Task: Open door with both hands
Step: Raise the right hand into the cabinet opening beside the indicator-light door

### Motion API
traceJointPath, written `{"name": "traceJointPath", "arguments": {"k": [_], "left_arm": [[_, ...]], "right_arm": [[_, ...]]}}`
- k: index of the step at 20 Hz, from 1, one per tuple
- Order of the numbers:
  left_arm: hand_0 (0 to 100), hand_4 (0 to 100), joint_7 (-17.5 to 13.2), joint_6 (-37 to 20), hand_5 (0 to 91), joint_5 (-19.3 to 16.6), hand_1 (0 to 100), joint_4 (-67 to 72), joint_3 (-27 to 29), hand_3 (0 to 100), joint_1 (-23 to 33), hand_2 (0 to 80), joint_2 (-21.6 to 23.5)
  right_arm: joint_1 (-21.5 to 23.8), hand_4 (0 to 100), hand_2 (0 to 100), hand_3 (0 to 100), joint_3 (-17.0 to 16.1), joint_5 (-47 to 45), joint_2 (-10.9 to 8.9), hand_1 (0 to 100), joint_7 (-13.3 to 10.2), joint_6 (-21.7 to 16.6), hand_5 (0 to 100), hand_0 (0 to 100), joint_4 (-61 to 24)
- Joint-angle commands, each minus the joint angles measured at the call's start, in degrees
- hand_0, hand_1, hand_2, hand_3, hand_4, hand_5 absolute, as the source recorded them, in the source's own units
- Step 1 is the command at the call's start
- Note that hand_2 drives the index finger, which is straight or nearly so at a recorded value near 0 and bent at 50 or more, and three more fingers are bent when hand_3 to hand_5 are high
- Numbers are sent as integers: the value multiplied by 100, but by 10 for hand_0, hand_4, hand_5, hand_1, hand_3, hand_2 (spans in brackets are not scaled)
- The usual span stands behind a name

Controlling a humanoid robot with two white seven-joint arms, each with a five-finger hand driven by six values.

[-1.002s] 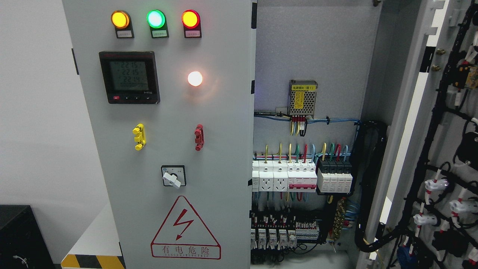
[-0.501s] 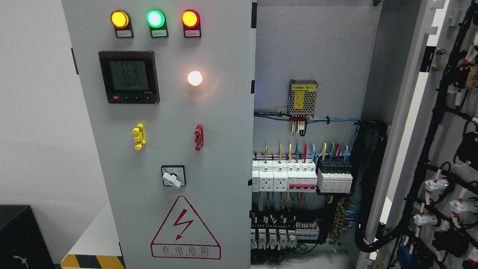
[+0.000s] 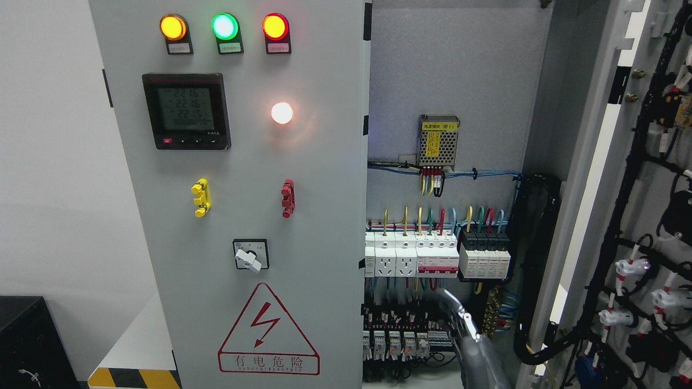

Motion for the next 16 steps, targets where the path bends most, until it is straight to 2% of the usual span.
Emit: {"name": "traceJointPath", "arguments": {"k": [1, 7, 10, 13, 16], "left_arm": [[0, 0, 1, 4, 0, 1, 0, 2, -62, 0, 88, 0, -27], [0, 0, 1, 4, 0, 1, 0, 1, -54, 0, 88, 0, -27], [0, 0, 1, 4, 0, 1, 0, 2, -54, 0, 88, 0, -27], [0, 0, 1, 4, 0, 1, 0, 2, -54, 0, 88, 0, -27], [0, 0, 1, 4, 0, 1, 0, -7, -54, 0, 88, 0, -27]], "right_arm": [[-1124, 0, 0, 0, 29, -318, 101, 0, 11, 58, 0, 0, 691], [-1967, 0, 0, 0, 38, -564, 145, 0, 29, 101, 0, 0, 1790], [-2188, 0, 0, 0, 81, -792, 180, 0, 38, 339, 0, 0, 2063], [-2425, 0, 0, 0, 38, -1310, 171, 0, 38, 366, 0, 0, 2475], [-2539, 0, 0, 0, 46, -1347, 101, 0, 55, 357, 0, 0, 2652]]}}
